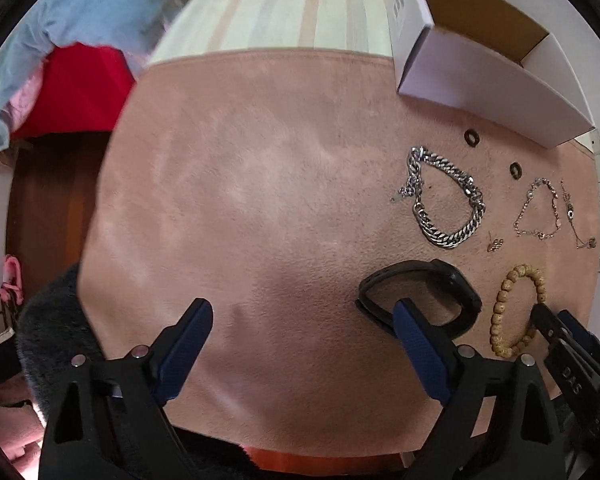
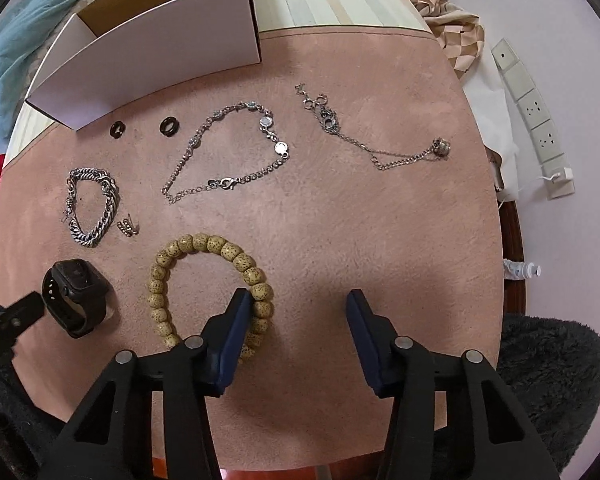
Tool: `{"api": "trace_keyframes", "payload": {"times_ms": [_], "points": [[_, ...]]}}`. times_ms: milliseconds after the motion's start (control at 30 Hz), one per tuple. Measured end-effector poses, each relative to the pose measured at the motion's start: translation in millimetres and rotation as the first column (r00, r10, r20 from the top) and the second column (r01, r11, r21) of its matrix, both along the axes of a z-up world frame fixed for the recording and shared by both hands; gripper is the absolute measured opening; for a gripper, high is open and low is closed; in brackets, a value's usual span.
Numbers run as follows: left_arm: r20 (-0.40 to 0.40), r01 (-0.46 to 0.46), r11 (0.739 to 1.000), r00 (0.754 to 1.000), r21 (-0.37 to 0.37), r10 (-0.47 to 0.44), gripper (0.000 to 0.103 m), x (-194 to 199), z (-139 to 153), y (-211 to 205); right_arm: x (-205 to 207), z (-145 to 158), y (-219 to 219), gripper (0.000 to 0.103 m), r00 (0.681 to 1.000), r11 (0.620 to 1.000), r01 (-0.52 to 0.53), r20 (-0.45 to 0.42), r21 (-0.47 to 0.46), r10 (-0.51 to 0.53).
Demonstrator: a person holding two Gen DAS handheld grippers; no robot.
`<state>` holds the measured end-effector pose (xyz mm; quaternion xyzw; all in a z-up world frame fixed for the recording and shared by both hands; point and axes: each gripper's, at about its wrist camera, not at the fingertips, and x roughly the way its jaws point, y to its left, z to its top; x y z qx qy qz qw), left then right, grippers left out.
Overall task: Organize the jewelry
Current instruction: 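Grasp the black watch band with the left tool while the right tool grasps the wooden bead bracelet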
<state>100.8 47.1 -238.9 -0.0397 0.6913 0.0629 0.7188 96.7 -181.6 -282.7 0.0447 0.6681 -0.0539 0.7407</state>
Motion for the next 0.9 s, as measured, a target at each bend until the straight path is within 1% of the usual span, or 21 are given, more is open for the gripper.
{"api": "trace_keyframes", "payload": {"times_ms": [33, 67, 100, 133, 167, 200, 233, 267, 300, 333, 367, 433, 467, 500, 567, 667, 733, 900], "points": [[0.002, 0.001, 1.0, 1.0, -0.004, -0.001, 0.091, 1, -3, -1, 0, 1, 1, 0.048, 1.0, 1.0, 0.0, -0.001, 0.0, 0.0], [0.002, 0.008, 1.0, 1.0, -0.007, -0.008, 0.087, 1, -6, -3, -1, 2, -1, 0.044, 1.0, 1.0, -0.001, -0.001, 0.001, 0.001], [0.007, 0.018, 1.0, 1.0, -0.009, -0.018, 0.082, 2, -8, -5, -2, 2, -1, 0.04, 1.0, 1.0, -0.002, -0.001, 0.002, 0.002], [0.007, 0.023, 1.0, 1.0, -0.01, -0.023, 0.068, 3, -11, -7, -2, 2, -5, 0.038, 1.0, 1.0, -0.003, 0.001, 0.004, 0.003], [0.004, 0.027, 1.0, 1.0, -0.016, -0.027, 0.061, 3, -13, -8, -1, 1, -9, 0.033, 1.0, 1.0, -0.004, 0.001, 0.005, 0.004], [0.002, 0.029, 0.999, 1.0, -0.022, -0.029, 0.058, 4, -16, -9, -1, 1, -11, 0.031, 1.0, 1.0, -0.003, -0.002, 0.005, 0.003], [0.005, 0.033, 0.999, 0.999, -0.032, -0.033, 0.048, 4, -18, -11, -1, 1, -13, 0.03, 1.0, 1.0, -0.002, -0.004, 0.008, 0.002], [0.031, 0.043, 0.999, 0.999, -0.032, -0.042, 0.036, 8, -23, -8, -1, 1, -13, 0.029, 1.0, 1.0, -0.005, -0.005, 0.006, 0.005], [0.049, 0.057, 0.998, 0.997, -0.033, -0.055, 0.029, 8, -22, -10, -1, 1, -12, 0.029, 1.0, 1.0, -0.011, -0.007, 0.003, 0.011], [0.054, 0.064, 0.997, 0.997, -0.035, -0.062, 0.017, 9, -22, -11, -1, 1, -12, 0.029, 1.0, 1.0, -0.014, -0.007, 0.001, 0.014], [0.058, 0.071, 0.997, 0.996, -0.038, -0.069, 0.009, 11, -21, -13, -2, 1, -12, 0.029, 1.0, 1.0, -0.016, -0.005, -0.001, 0.016], [0.066, 0.077, 0.996, 0.995, -0.04, -0.075, 0.009, 12, -22, -14, 0, -1, -15, 0.028, 1.0, 1.0, -0.019, 0.002, 0.0, 0.019], [0.074, 0.083, 0.996, 0.994, -0.039, -0.08, 0.009, 12, -22, -14, 0, -2, -16, 0.023, 1.0, 1.0, -0.023, 0.005, 0.0, 0.023], [0.078, 0.088, 0.995, 0.993, -0.036, -0.085, 0.009, 12, -23, -15, 0, -1, -15, 0.009, 1.0, 1.0, -0.029, 0.012, -0.006, 0.029], [0.086, 0.091, 0.995, 0.992, -0.038, -0.088, 0.008, 11, -21, -15, -1, 0, -12, 0.009, 1.0, 1.0, -0.026, 0.01, 0.004, 0.026], [0.109, 0.097, 0.994, 0.99, -0.043, -0.092, 0.007, 4, -8, -15, -1, 4, -12, 0.009, 1.0, 0.998, -0.01, 0.01, 0.07, 0.01], [0.13, 0.1, 0.994, 0.987, -0.038, -0.094, 0.007, 3, 4, -16, -1, 11, -9, 0.009, 1.0, 0.996, -0.013, 0.028, 0.089, 0.011], [0.196, 0.098, 0.994, 0.977, -0.043, -0.088, 0.007, 9, 42, -13, 2, 43, 2, 0.009, 0.994, 0.99, -0.055, 0.097, 0.133, 0.043]]}}
